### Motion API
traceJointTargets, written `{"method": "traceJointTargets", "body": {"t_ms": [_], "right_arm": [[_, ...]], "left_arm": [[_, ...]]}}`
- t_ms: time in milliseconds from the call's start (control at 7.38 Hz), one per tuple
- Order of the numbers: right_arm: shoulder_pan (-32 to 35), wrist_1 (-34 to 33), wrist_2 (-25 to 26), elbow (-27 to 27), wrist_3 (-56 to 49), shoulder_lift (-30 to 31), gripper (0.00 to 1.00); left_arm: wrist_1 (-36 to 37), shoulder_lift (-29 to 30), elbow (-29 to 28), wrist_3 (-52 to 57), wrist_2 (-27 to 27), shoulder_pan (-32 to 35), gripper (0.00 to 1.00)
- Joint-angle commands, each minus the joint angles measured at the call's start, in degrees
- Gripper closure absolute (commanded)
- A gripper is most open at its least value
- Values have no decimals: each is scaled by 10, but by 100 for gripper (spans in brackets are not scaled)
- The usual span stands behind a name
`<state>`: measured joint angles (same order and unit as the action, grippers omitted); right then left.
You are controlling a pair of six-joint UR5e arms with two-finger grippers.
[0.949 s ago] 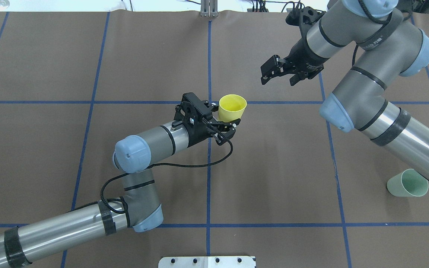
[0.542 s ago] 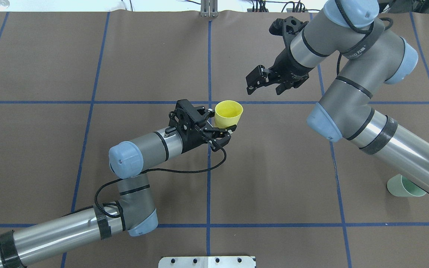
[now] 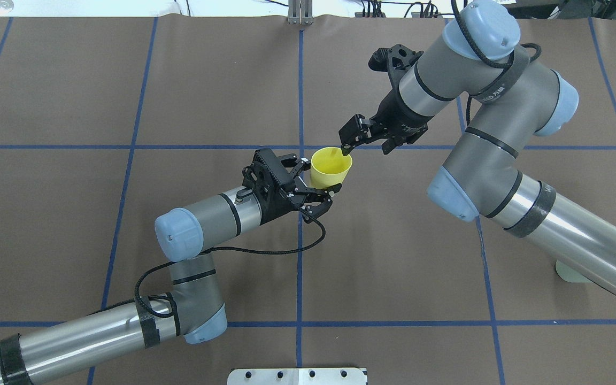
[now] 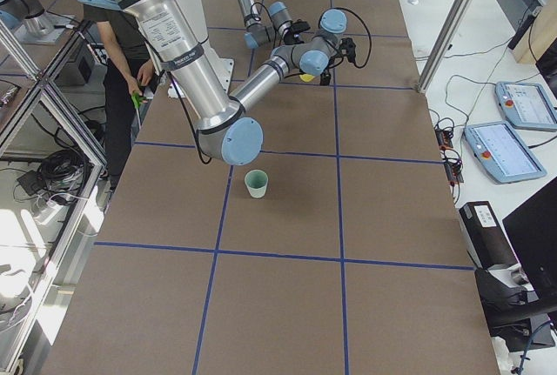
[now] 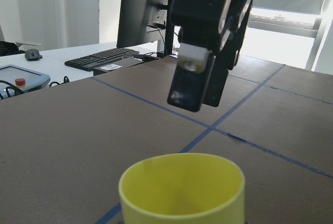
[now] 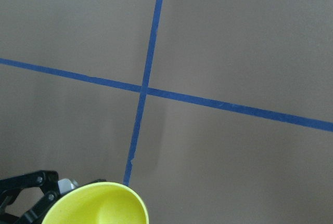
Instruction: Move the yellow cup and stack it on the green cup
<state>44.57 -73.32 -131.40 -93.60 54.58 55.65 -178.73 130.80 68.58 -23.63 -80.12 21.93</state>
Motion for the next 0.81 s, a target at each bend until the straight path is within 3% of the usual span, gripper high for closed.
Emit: {"method": "traceJointTargets", "body": {"t_ms": [0,136,542,678], "right_arm": [[-16,-1,-3,0,3,2,7],[-17,-2,-10,-1,4,6,10],[-18,0,-31,-11,5,6,29],[-19,1,-30,-11,17,3,29]], "left_arm": [[-12,-1,-1,31,7,-1,40],[-15,-5,-1,47,24,-8,40],[-15,-4,1,50,29,-16,40],[-15,-3,2,50,29,-20,40]]}}
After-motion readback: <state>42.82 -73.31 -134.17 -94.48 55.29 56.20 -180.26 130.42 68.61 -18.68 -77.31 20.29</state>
